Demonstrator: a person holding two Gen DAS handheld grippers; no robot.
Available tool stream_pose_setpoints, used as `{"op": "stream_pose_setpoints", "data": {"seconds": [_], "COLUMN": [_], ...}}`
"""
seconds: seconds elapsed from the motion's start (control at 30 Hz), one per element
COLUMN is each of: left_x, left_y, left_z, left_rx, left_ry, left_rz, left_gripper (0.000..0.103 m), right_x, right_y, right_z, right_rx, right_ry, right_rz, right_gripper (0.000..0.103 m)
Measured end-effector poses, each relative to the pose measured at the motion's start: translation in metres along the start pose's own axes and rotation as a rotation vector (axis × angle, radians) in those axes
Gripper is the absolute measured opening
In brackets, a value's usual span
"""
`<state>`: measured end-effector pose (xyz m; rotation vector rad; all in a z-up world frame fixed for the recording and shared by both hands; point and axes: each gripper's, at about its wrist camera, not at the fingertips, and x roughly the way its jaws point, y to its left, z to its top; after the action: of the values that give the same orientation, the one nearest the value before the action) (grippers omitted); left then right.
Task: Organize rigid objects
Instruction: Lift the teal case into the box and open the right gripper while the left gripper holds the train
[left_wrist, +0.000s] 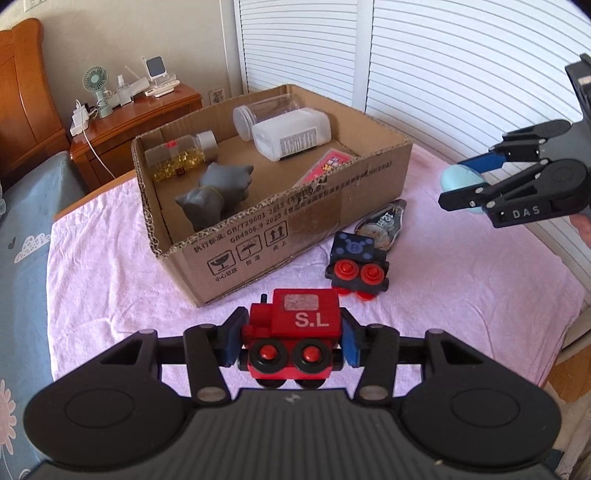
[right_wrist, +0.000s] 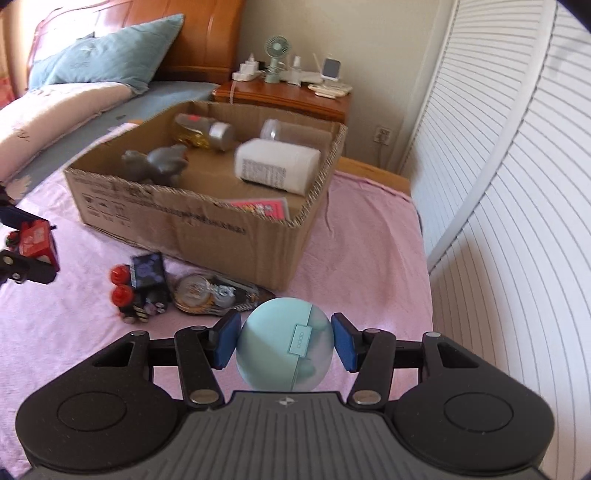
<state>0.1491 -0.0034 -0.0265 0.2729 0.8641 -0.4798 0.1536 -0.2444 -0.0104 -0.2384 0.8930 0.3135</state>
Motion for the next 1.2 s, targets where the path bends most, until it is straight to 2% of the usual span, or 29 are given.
{"op": "stream_pose_setpoints", "data": {"seconds": [0.2, 0.37, 0.47, 0.6, 0.8, 0.9, 0.97, 1.03, 1.1, 1.2], "left_x": [-0.018, -0.027, -0.030, -0.035, -0.037, -0.037, -0.036, -0.037, -0.039, -0.042], "left_y": [0.007, 0.015, 0.019, 0.027, 0.040, 0.043, 0.045, 0.045, 0.045, 0.044], "left_z": [0.004, 0.005, 0.002, -0.001, -0.005, -0.004, -0.003, -0.002, 0.000, 0.004], "left_rx": [-0.015, -0.027, -0.030, -0.047, -0.075, -0.082, -0.087, -0.089, -0.086, -0.083], "left_ry": [-0.042, -0.064, -0.067, -0.073, -0.081, -0.083, -0.085, -0.089, -0.097, -0.105], "left_rz": [0.006, 0.022, 0.034, 0.052, 0.075, 0.081, 0.082, 0.081, 0.084, 0.087], "left_gripper": [0.050, 0.050, 0.050, 0.050, 0.050, 0.050, 0.050, 0.050, 0.050, 0.050], "right_x": [-0.020, -0.010, 0.008, 0.042, 0.078, 0.086, 0.086, 0.080, 0.072, 0.058], "right_y": [0.004, 0.020, 0.033, 0.048, 0.064, 0.068, 0.066, 0.064, 0.061, 0.055], "right_z": [0.039, 0.081, 0.101, 0.119, 0.122, 0.123, 0.124, 0.124, 0.123, 0.121], "right_rx": [-0.014, -0.043, -0.065, -0.078, -0.081, -0.089, -0.079, -0.066, -0.048, -0.018], "right_ry": [-0.076, -0.116, -0.105, -0.038, 0.038, 0.038, 0.032, 0.003, -0.026, -0.031], "right_rz": [0.076, 0.116, 0.146, 0.182, 0.191, 0.175, 0.175, 0.174, 0.165, 0.165], "right_gripper": [0.059, 0.059, 0.059, 0.059, 0.059, 0.059, 0.066, 0.086, 0.099, 0.103]}}
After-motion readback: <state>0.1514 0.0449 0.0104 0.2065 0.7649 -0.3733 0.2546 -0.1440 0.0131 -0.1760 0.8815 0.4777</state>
